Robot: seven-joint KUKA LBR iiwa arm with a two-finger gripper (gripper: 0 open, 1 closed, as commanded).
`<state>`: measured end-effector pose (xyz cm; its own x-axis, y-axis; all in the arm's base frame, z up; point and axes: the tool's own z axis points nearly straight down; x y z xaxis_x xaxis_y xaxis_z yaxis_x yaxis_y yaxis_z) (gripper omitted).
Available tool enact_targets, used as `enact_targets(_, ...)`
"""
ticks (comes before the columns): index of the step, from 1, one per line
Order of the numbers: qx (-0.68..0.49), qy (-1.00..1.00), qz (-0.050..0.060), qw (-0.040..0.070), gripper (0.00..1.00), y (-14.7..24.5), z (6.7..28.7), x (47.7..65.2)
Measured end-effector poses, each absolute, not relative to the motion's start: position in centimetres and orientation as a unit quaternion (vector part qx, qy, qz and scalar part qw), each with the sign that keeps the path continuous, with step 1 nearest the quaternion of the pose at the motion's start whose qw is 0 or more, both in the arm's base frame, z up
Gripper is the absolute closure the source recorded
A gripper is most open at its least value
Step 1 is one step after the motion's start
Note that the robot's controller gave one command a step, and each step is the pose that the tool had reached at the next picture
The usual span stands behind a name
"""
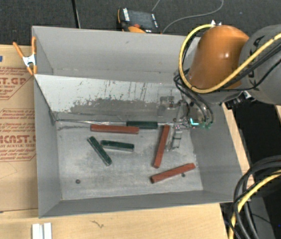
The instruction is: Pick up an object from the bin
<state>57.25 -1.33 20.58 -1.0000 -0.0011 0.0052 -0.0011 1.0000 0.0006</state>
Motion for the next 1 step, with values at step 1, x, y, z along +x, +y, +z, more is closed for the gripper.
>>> enact_targets(1, -0.009, -1.0, 0.0, 0.005, 0.0, -9.56, 6.49, 49.91)
